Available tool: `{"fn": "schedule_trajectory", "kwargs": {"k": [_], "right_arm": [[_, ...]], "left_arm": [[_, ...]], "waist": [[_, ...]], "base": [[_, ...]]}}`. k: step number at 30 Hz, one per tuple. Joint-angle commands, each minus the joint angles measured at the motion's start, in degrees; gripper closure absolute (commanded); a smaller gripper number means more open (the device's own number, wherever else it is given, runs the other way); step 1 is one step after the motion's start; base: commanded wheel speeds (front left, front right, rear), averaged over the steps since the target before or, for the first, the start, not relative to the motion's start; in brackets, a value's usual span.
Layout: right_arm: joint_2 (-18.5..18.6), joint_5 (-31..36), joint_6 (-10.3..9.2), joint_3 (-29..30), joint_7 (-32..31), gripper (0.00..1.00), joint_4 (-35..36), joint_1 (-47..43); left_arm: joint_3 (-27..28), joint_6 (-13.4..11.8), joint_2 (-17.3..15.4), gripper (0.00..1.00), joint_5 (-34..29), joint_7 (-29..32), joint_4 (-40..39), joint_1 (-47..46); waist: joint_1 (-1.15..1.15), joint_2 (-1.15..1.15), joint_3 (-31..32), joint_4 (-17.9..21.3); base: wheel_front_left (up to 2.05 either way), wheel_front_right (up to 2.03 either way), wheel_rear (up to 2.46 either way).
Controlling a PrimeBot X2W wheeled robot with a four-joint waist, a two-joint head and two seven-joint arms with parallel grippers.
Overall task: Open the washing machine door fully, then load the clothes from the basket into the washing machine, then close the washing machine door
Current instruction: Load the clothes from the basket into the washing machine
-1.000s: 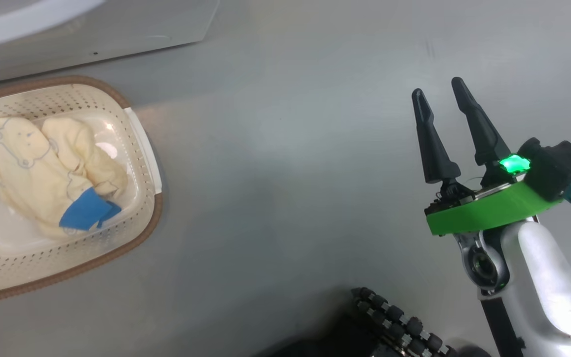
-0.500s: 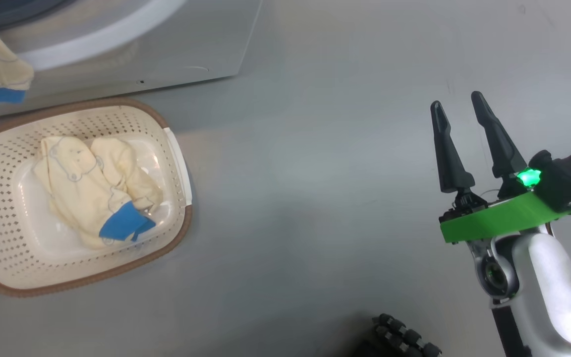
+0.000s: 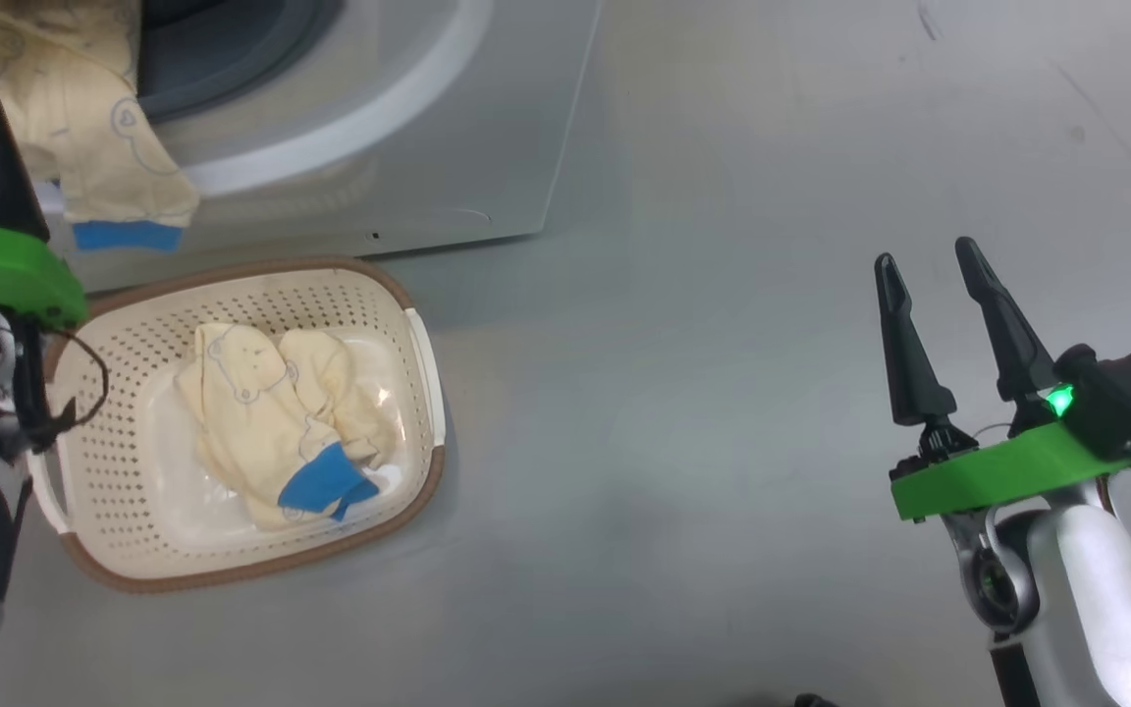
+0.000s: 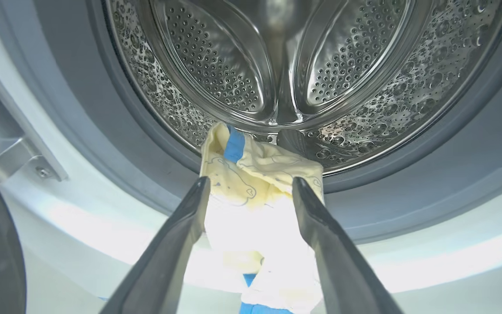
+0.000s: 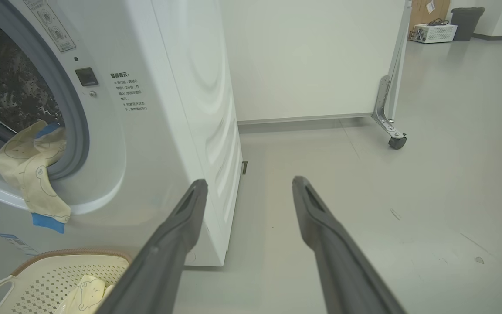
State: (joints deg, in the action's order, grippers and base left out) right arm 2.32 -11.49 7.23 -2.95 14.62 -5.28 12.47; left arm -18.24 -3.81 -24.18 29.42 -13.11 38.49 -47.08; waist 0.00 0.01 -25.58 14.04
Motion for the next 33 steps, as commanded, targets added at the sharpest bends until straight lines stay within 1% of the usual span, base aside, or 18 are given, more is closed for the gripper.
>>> {"fn": "schedule_trajectory", "kwargs": {"k": [1,11,22,29,33], "right_arm": [[0.6,0.4,0.25,-0.6,0.4,0.00,1.4,-0.7],[0.6,2.6,0.25,1.1,0.4,0.00,1.0,-3.6],[0.6,5.0,0.25,1.9,-0.9,0.00,1.2,-7.7],[0.6,5.5,0.25,2.2,-2.6,0.00,2.8,-10.7],[0.6,5.4,0.25,2.6,-3.6,0.00,3.8,-12.5]], "left_arm": [[2.4,-0.6,-2.5,0.00,0.3,-0.2,-2.1,-0.2],[4.1,-5.6,-0.2,0.00,2.5,-1.1,-14.2,15.3],[3.9,-9.9,4.5,0.00,1.7,-1.8,-23.9,30.3],[2.2,-10.7,5.4,0.00,-0.5,-1.9,-25.7,35.8],[1.2,-10.5,5.6,0.00,-1.3,-1.9,-25.7,37.5]], "waist": [[0.00,-0.01,1.7,-1.1],[0.00,-0.01,7.5,-4.3],[0.00,-0.01,14.0,-8.1],[0.00,-0.01,17.4,-10.4],[0.00,-0.01,19.3,-11.4]], "base": [[0.00,0.00,0.00],[0.00,0.00,0.00],[0.00,0.00,0.00],[0.00,0.00,0.00],[0.00,0.00,0.00]]}}
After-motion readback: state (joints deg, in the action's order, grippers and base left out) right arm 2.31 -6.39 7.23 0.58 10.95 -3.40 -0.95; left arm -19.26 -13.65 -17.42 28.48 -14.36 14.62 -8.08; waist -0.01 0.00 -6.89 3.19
